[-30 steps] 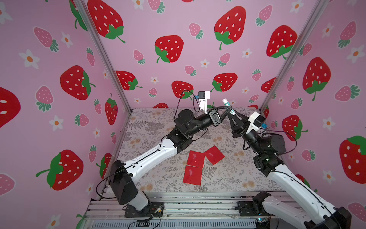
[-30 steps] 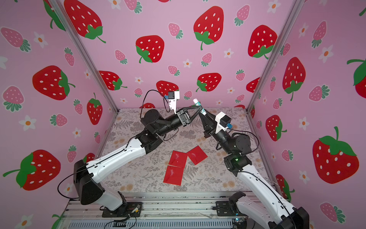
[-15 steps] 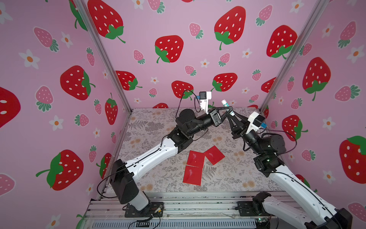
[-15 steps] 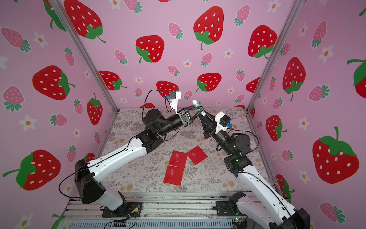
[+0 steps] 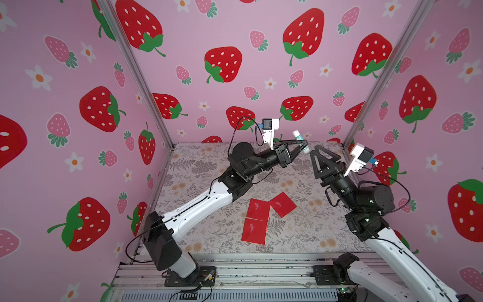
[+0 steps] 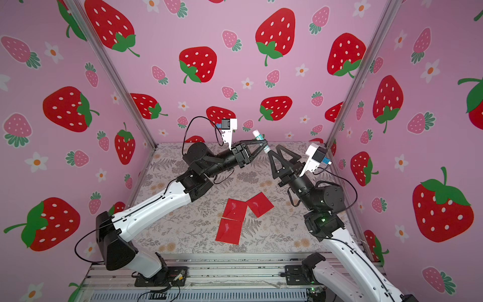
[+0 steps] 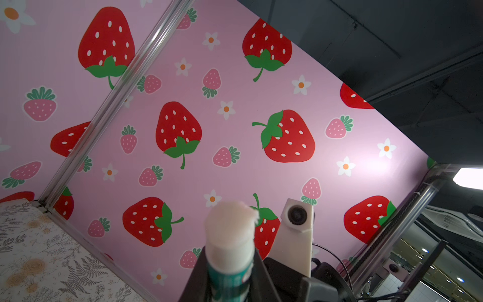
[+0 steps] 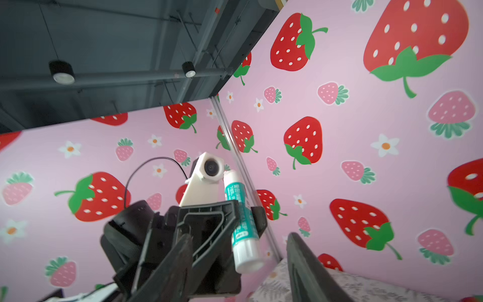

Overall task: Seal the envelope with a glue stick
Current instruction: Screw the glue stick.

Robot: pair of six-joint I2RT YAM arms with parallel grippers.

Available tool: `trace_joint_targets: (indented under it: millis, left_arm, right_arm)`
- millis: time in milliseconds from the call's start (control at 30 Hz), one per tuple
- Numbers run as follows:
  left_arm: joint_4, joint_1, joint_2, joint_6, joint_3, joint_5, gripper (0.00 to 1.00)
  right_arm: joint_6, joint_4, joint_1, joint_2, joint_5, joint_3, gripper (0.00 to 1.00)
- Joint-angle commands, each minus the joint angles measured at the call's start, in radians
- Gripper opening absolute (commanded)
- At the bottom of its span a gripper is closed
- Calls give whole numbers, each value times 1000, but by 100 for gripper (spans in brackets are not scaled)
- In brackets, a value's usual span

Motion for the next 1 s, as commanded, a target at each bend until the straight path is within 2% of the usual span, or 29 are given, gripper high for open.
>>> trace_joint_targets:
  millis: [0, 133, 300, 467, 967]
  left_arm:
    - [75, 0, -37, 26, 53, 57, 0]
    - [93, 0, -40, 17, 63, 64, 0]
    - [101, 0, -51, 19, 65, 58, 0]
    - [87, 0, -53, 29, 64, 33, 0]
    - [86, 0, -20, 9, 92, 29, 0]
  right_arm:
    - [357, 10, 5, 16, -52, 53, 56]
    - [508, 100, 5, 58, -106, 62, 55]
    - [583, 195, 5, 80, -117, 48, 45]
    - [603, 203, 7, 85, -138, 59, 37]
    - [603, 203, 14, 127, -162, 85, 36]
